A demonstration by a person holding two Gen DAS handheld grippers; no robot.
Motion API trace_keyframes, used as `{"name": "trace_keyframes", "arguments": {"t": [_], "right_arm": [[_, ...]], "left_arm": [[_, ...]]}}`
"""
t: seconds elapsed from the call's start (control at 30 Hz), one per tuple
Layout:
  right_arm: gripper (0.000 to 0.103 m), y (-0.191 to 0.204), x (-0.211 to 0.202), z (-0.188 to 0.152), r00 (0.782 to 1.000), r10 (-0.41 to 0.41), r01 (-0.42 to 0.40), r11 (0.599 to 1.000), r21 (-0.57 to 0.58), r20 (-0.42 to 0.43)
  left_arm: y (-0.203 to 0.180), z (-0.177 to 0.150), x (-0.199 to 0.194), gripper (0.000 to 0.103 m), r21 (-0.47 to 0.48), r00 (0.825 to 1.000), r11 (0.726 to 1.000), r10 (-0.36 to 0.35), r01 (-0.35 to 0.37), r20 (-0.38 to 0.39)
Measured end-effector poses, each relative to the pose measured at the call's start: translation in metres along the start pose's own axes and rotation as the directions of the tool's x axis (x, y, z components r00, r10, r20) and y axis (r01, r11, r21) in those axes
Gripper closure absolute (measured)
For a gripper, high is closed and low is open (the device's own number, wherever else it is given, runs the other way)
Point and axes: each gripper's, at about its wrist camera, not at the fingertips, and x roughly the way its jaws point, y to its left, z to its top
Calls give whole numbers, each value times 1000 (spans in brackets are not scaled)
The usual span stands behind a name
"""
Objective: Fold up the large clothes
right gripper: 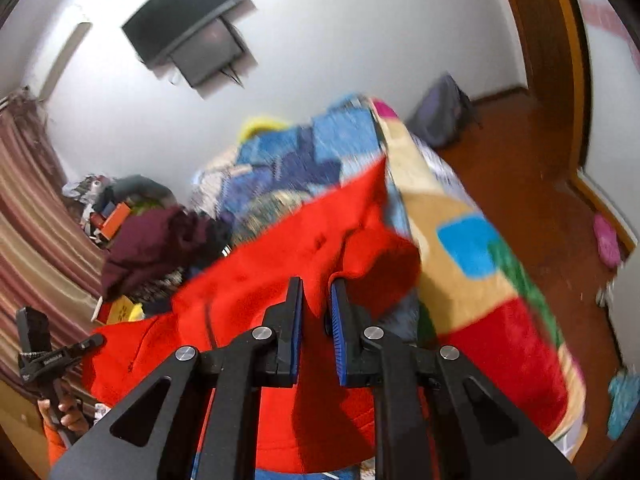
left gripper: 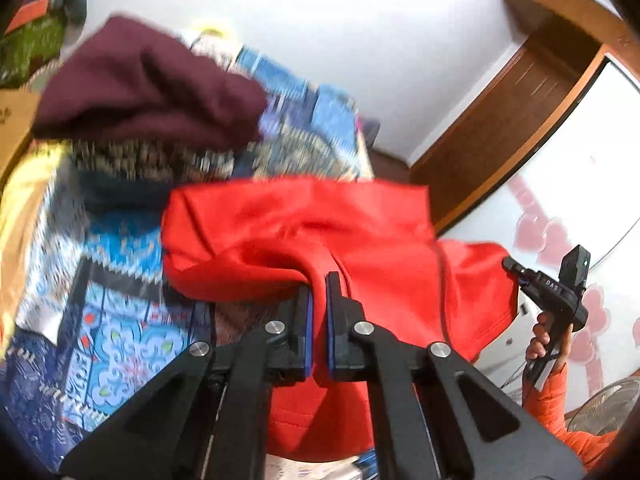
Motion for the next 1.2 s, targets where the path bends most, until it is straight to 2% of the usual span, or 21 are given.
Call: {"name": "trace_keyframes", "arguments": {"t": [0.17, 0.33, 0.4, 0.53, 0.6, 0.77, 0.9, 1.0, 1.07, 1.2], "right_arm": [[91, 19, -7, 26, 997, 34, -32, 999, -17, 75], [91, 24, 21, 51, 996, 16, -16, 1000, -9, 86], [91, 21, 43, 63, 998, 5, -6, 1000, 11, 70], [91, 11, 83, 80, 999, -25, 23, 998, 50, 28], [91, 4, 106, 85, 999, -41, 41, 997, 65, -5], [91, -17, 172, 87, 990, -79, 93, 988, 120, -113], [87, -28, 192, 84, 983, -100, 120, 984, 134, -151], [86, -27, 190, 87, 983, -111, 128, 985, 114, -145], [78, -21, 182, 89, 982, -138, 148, 986, 75, -126], [57, -4, 155, 89, 985, -167, 166, 986, -23, -42]], "left_arm": [[4, 17, -27, 99, -19, 996, 1000, -23, 25, 87], [37, 39, -17, 99, -152, 993, 988, -17, 35, 116], [54, 48, -5, 99, -204, 994, 979, 12, 11, 112], [91, 61, 34, 99, -304, 997, 952, 45, -26, 57], [107, 66, 59, 99, -331, 997, 941, 79, -69, 17], [134, 73, 111, 99, -360, 987, 919, 144, -162, -78], [145, 75, 134, 97, -354, 973, 907, 191, -227, -132], [142, 77, 137, 81, -301, 955, 908, 254, -290, -152], [134, 78, 131, 57, -265, 946, 910, 290, -318, -142], [115, 80, 108, 51, -197, 940, 919, 334, -341, -70]]}}
